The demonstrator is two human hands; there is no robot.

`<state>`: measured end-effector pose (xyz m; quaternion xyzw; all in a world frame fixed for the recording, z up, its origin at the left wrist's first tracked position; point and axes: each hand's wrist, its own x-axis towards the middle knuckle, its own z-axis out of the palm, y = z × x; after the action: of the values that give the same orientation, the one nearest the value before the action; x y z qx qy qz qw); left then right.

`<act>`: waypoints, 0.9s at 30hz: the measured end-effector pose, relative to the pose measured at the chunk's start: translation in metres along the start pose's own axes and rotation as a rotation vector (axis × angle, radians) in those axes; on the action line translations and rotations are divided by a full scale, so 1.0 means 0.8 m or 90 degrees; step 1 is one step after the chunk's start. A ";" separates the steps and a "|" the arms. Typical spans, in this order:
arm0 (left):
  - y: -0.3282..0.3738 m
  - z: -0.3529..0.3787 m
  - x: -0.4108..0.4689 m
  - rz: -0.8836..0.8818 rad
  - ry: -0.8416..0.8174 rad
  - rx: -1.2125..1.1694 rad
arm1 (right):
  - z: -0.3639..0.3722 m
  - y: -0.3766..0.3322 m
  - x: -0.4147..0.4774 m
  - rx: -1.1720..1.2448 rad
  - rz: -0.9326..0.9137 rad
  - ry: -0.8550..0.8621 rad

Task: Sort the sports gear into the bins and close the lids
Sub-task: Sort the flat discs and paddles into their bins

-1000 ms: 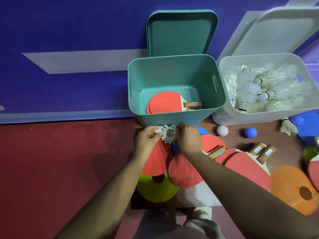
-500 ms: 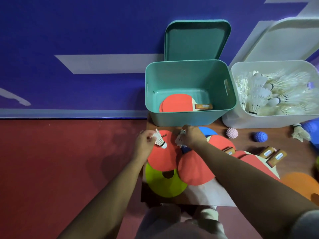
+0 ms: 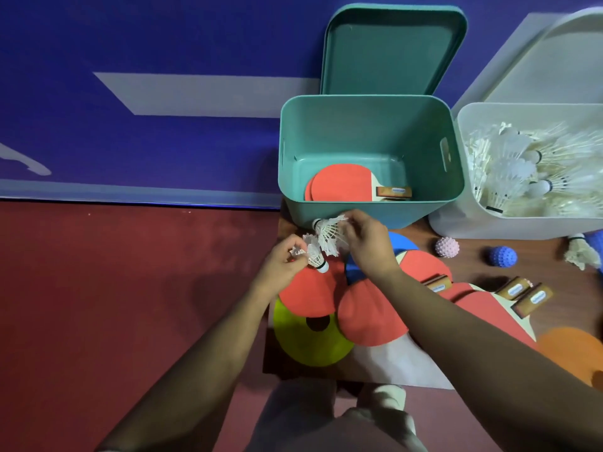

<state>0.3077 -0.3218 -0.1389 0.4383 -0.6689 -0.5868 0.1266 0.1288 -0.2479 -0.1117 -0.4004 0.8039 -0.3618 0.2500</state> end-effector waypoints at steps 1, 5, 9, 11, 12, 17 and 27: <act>0.004 -0.003 -0.001 -0.001 -0.005 -0.013 | -0.006 -0.004 -0.001 0.059 0.018 0.006; 0.019 -0.015 -0.003 0.025 -0.052 -0.021 | -0.038 -0.023 -0.002 0.248 0.087 0.008; 0.043 -0.015 -0.006 0.063 -0.088 -0.056 | -0.067 -0.026 -0.009 0.266 0.145 -0.105; 0.060 -0.006 -0.010 0.065 -0.107 -0.076 | -0.092 -0.027 -0.012 0.228 0.156 -0.137; 0.067 0.000 -0.012 0.065 -0.119 -0.085 | -0.105 -0.028 -0.014 0.204 0.155 -0.149; 0.109 0.046 -0.019 0.076 -0.190 -0.167 | -0.162 -0.042 -0.029 0.125 0.139 -0.183; 0.203 0.176 -0.022 0.079 -0.116 -0.225 | -0.271 -0.017 -0.060 0.259 0.133 -0.024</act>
<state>0.1507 -0.2259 -0.0265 0.3119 -0.5903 -0.7233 0.1764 0.0119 -0.1311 0.0371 -0.2626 0.7469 -0.4811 0.3765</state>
